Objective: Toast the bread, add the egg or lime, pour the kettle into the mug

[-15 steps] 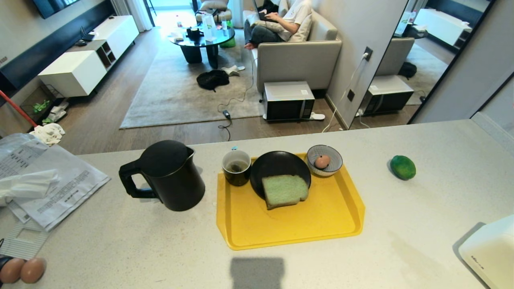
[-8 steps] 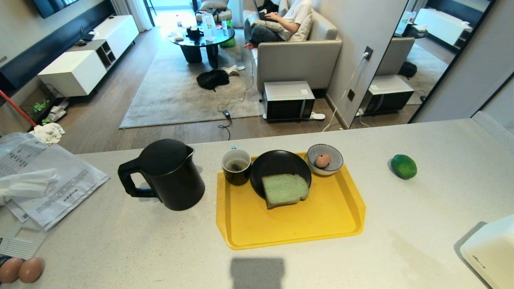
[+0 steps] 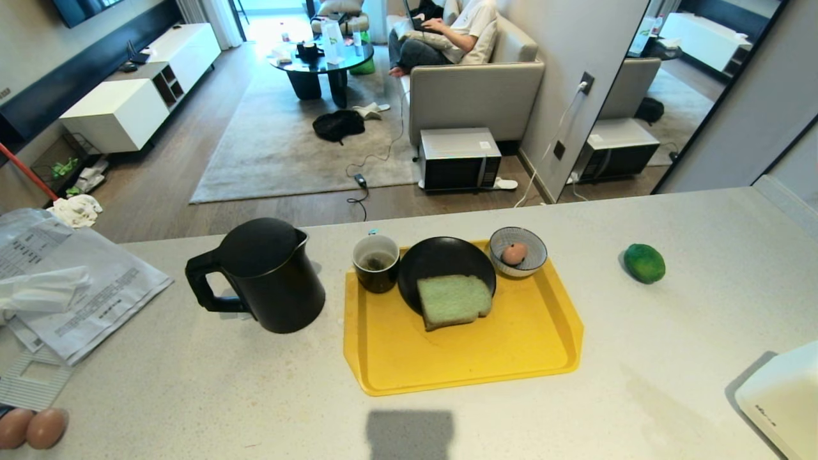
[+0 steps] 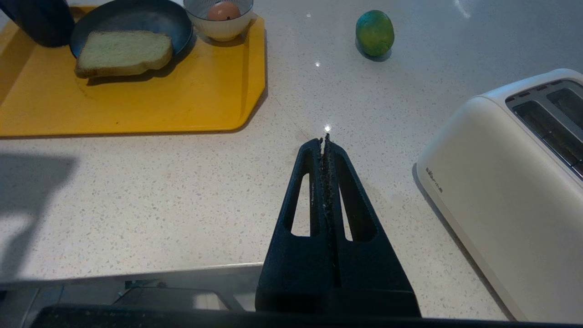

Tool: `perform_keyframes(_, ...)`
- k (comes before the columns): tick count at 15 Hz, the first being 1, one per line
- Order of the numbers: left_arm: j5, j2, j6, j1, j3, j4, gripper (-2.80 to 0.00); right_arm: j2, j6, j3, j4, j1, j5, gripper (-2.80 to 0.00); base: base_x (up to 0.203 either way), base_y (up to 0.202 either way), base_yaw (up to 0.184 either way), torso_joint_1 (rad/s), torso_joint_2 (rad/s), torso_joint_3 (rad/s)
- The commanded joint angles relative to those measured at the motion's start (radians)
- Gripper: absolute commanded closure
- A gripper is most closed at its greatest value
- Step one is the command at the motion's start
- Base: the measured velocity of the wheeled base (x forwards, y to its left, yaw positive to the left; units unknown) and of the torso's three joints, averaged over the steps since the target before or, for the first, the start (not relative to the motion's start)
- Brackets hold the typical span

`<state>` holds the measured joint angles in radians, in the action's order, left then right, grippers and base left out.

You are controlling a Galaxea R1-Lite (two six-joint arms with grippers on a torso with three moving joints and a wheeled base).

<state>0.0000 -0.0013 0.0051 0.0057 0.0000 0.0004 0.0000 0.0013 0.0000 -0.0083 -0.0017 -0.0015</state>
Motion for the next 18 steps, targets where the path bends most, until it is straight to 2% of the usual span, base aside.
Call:
perform_keyframes(1, 0.0, 0.0, -0.001, 0.0, 0.0, 0.0, 0.0, 0.0, 0.0, 0.0, -0.001, 0.0, 0.0, 0.0, 0.0, 0.0, 0.0, -0.05, 0.11, 0.06)
perform_keyframes(18, 0.0, 0.0, -0.001, 0.0, 0.0, 0.0, 0.0, 0.0, 0.002, 0.001, -0.001, 0.0, 0.0, 0.0, 0.0, 0.0, 0.0, -0.057, 0.12, 0.058)
